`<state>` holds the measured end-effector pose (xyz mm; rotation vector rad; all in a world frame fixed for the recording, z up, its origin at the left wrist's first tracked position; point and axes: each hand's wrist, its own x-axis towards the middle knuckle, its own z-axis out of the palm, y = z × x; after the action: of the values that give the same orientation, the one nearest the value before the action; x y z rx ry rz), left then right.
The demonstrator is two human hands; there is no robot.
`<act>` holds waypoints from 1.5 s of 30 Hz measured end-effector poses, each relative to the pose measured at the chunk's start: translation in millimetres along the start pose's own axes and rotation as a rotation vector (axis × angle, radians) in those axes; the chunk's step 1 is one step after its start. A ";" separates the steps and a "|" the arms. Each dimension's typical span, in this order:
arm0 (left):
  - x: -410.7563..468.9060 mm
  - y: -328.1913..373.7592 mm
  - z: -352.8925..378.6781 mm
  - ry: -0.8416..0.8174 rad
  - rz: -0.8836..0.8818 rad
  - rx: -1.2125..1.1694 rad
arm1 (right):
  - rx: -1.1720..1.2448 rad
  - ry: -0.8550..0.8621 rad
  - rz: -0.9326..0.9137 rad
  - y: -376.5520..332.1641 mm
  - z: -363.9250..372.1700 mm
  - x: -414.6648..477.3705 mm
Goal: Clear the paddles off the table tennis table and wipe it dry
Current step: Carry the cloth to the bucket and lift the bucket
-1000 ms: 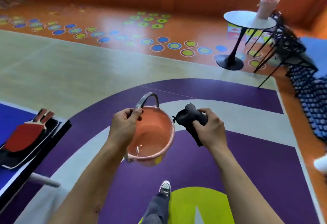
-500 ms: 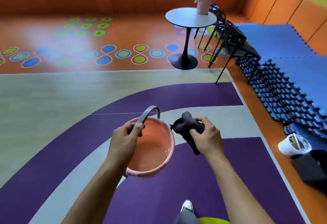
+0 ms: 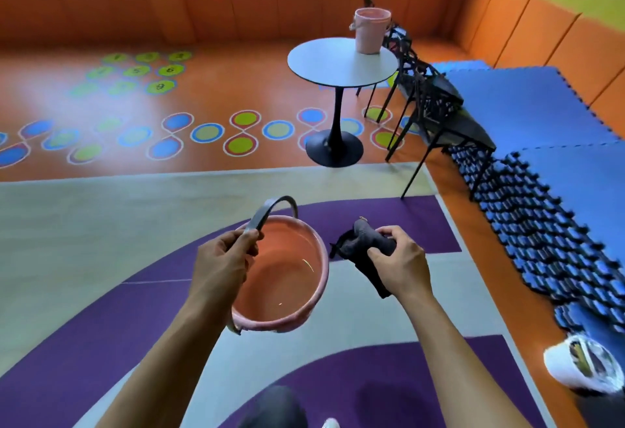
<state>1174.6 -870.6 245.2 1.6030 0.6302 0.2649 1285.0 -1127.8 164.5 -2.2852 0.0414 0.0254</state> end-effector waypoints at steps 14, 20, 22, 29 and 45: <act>345.6 99.8 161.9 -0.040 0.152 0.079 | -0.014 0.055 0.021 -56.0 11.4 367.2; 474.6 142.3 215.7 -0.052 0.171 0.107 | -0.001 0.081 0.025 -86.8 20.3 502.4; 523.5 155.1 232.6 -0.037 0.168 0.099 | 0.016 0.102 0.025 -93.8 23.7 549.9; 678.3 188.9 291.1 -0.013 0.193 0.176 | 0.071 0.089 -0.012 -106.5 53.5 713.1; 992.6 290.8 399.6 0.004 0.220 0.071 | 0.007 0.016 -0.016 -165.5 130.3 1057.4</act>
<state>2265.9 -676.9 278.8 1.7427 0.4707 0.4114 2347.3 -943.7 170.1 -2.2784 0.0316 -0.0010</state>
